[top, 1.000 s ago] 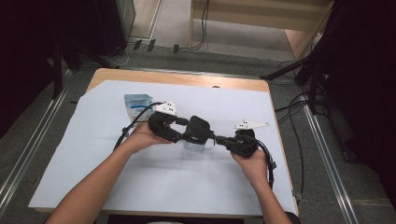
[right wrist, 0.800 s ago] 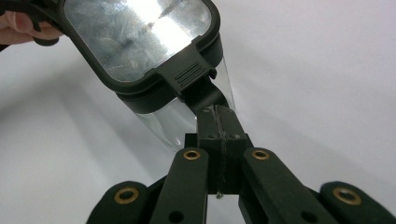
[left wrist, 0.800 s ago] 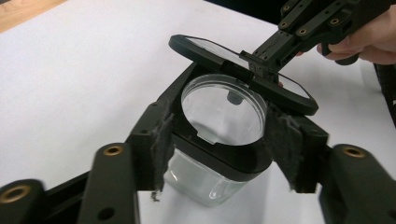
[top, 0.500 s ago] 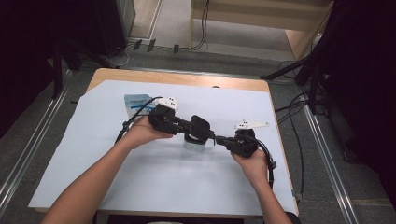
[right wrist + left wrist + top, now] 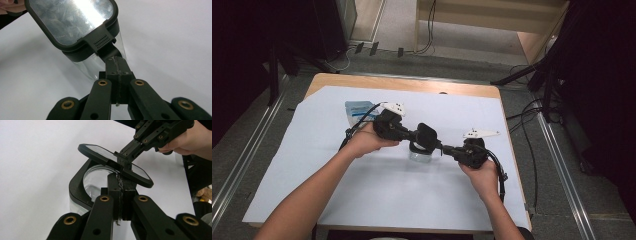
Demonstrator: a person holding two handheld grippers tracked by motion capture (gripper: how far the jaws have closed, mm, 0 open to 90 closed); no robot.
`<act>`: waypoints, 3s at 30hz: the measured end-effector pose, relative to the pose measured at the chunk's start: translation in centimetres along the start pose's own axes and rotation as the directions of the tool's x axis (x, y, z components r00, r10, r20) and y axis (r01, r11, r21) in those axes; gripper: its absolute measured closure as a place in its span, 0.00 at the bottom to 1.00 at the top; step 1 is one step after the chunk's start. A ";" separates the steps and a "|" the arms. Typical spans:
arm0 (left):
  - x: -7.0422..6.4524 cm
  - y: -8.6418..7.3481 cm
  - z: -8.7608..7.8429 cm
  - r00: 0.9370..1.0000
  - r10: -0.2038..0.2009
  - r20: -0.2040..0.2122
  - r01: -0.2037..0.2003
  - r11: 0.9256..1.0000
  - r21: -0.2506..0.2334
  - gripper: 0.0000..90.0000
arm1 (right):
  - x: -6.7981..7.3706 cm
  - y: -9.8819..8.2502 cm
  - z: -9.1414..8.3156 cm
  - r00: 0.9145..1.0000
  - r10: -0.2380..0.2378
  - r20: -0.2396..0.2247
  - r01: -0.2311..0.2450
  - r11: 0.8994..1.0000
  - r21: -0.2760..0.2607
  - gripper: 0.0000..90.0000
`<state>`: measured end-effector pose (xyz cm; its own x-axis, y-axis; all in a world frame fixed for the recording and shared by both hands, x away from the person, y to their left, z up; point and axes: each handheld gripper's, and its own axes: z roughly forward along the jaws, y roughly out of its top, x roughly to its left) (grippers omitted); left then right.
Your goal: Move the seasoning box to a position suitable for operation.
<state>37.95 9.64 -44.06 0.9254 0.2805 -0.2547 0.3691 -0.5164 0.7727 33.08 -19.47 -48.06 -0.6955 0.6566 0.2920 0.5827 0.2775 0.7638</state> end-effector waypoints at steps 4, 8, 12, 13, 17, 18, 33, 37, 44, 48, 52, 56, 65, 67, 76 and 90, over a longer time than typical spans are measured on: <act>-0.3 0.6 0.1 1.000 0.004 0.009 -0.004 1.000 0.002 1.00 | 0.0 0.0 0.0 1.000 0.001 0.001 -0.001 1.000 0.000 1.00; -0.5 1.3 0.2 1.000 0.017 0.025 -0.018 1.000 0.010 1.00 | 0.0 0.0 0.0 1.000 0.000 0.002 0.000 1.000 0.001 1.00; -0.7 1.7 0.5 0.999 0.021 0.031 -0.021 1.000 0.008 1.00 | 0.0 0.0 0.0 1.000 0.008 0.000 -0.008 1.000 -0.003 1.00; -0.7 1.7 0.6 0.999 0.026 0.034 -0.026 1.000 0.011 1.00 | 0.0 0.0 0.0 1.000 0.009 0.000 -0.009 1.000 -0.004 1.00; -1.0 2.0 1.2 0.999 0.031 0.034 -0.032 0.999 0.014 1.00 | 0.0 0.0 0.0 1.000 0.010 -0.001 -0.010 1.000 -0.004 1.00; -1.0 2.1 1.3 0.999 0.033 0.039 -0.034 0.999 0.014 1.00 | 0.0 0.0 0.0 1.000 0.011 -0.002 -0.011 1.000 -0.005 1.00; -1.6 3.5 2.7 0.997 0.039 0.062 -0.039 0.999 -0.006 1.00 | 0.0 -0.2 0.1 1.000 0.019 0.000 -0.019 1.000 -0.017 1.00; -1.6 3.7 3.1 0.997 0.044 0.067 -0.044 0.999 -0.007 1.00 | 0.1 -0.2 0.1 1.000 0.022 0.003 -0.022 1.000 -0.021 1.00; -1.7 4.0 3.9 0.996 0.045 0.079 -0.045 0.999 -0.010 1.00 | 0.2 -0.3 0.1 1.000 0.025 0.008 -0.025 0.999 -0.027 1.00; -1.8 4.0 4.3 0.995 0.047 0.083 -0.046 0.999 -0.013 1.00 | 0.1 -0.3 0.1 1.000 0.027 0.008 -0.027 0.999 -0.032 1.00; -1.8 4.0 4.5 0.996 0.042 0.084 -0.040 0.999 -0.015 1.00 | 0.2 -0.4 0.1 1.000 0.027 0.011 -0.026 0.999 -0.033 1.00; -1.6 4.0 4.5 0.996 0.040 0.082 -0.039 0.999 -0.014 1.00 | 0.2 -0.4 0.1 1.000 0.028 0.011 -0.028 0.999 -0.035 1.00; -1.2 3.9 3.6 0.998 0.023 0.065 -0.022 1.000 -0.008 0.97 | 0.3 -0.5 -0.3 1.000 0.031 -0.001 -0.031 0.999 -0.031 1.00; -1.0 3.8 3.1 0.998 0.019 0.058 -0.018 1.000 -0.014 0.97 | 0.3 -0.6 -0.6 0.999 0.031 -0.011 -0.031 0.999 -0.034 1.00; -1.0 3.1 0.8 0.999 -0.001 0.034 0.002 0.999 -0.042 0.92 | 0.7 -1.2 -0.3 0.999 0.018 -0.049 -0.018 1.000 0.010 1.00; -1.0 -0.2 -1.3 1.000 0.014 0.007 -0.014 0.999 -0.044 0.89 | 0.3 -1.0 0.8 0.999 0.020 -0.051 -0.018 0.999 0.035 1.00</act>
<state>36.79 10.55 -43.21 0.9310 0.2680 -0.2477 0.3524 -0.4837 0.8012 32.62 -19.00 -49.19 -0.7043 0.6254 0.3360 0.6096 0.2902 0.7377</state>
